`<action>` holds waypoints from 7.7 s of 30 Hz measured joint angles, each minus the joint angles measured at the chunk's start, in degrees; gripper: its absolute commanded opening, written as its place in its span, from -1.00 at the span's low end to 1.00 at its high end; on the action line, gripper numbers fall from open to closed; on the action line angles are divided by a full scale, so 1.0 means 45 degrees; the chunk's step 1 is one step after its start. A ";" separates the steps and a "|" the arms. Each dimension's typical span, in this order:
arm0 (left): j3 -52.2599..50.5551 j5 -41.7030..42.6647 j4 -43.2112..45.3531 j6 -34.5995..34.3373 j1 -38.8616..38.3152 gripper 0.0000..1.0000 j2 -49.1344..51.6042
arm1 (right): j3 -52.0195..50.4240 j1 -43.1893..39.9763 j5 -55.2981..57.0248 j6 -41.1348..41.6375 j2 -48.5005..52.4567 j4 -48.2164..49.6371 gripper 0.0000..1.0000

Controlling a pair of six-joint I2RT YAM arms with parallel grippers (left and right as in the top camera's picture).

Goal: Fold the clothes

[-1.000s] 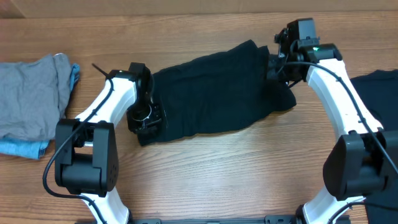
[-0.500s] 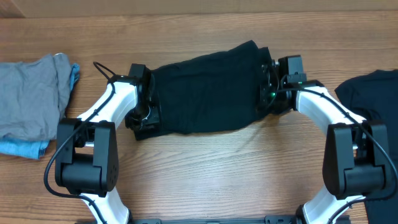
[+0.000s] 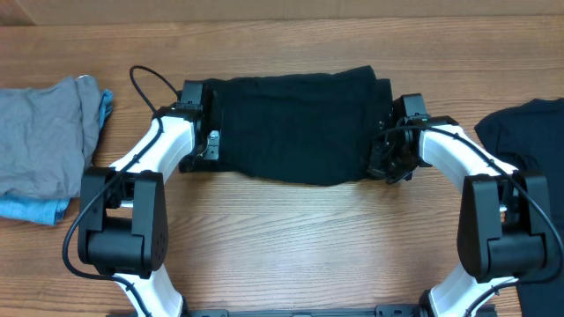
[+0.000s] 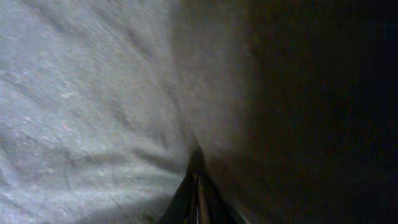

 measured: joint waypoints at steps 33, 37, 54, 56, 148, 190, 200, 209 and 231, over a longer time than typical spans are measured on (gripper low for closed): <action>0.6334 0.3929 -0.5178 -0.0661 0.0000 1.00 0.0733 | 0.4099 -0.1530 0.1506 -0.2025 0.0097 -0.2021 1.00; 0.6334 0.3983 -0.5183 -0.0661 0.0000 1.00 0.0733 | 0.2555 -0.2769 -0.0578 -0.2885 0.0121 -0.0418 1.00; 0.6305 0.3993 -0.5027 -0.0661 0.0000 1.00 0.0733 | -0.0695 -0.3240 -0.4177 -0.3444 0.0092 0.3857 0.79; 0.6295 0.3993 -0.4979 -0.0665 0.0000 1.00 0.0733 | -0.0719 -0.3240 -0.4284 -0.3434 0.0092 0.3861 0.79; 0.5435 0.7601 -0.1991 -0.2118 -0.1132 -0.86 0.3186 | -0.0675 -0.2142 -0.2390 -0.2540 -0.0010 0.4721 -0.92; 0.7184 0.7227 -0.0520 -0.3264 -0.3653 -0.89 0.4692 | 0.0126 0.2603 0.3196 -0.2676 -0.2409 0.1758 -0.92; 0.7577 0.6101 -0.2691 -0.3138 -0.1404 -0.91 0.2516 | 0.2021 0.5362 0.4449 -0.3497 -0.2409 0.1797 -0.92; 0.7577 0.5955 -0.3643 -0.2234 0.0539 -0.83 0.2516 | 0.2157 0.6450 0.3623 -0.4454 -0.1180 0.4250 -0.92; 0.7577 0.5960 -0.3759 -0.1841 0.0544 -0.32 0.2516 | 0.2759 0.7737 0.1540 -0.4750 0.1025 0.4250 0.68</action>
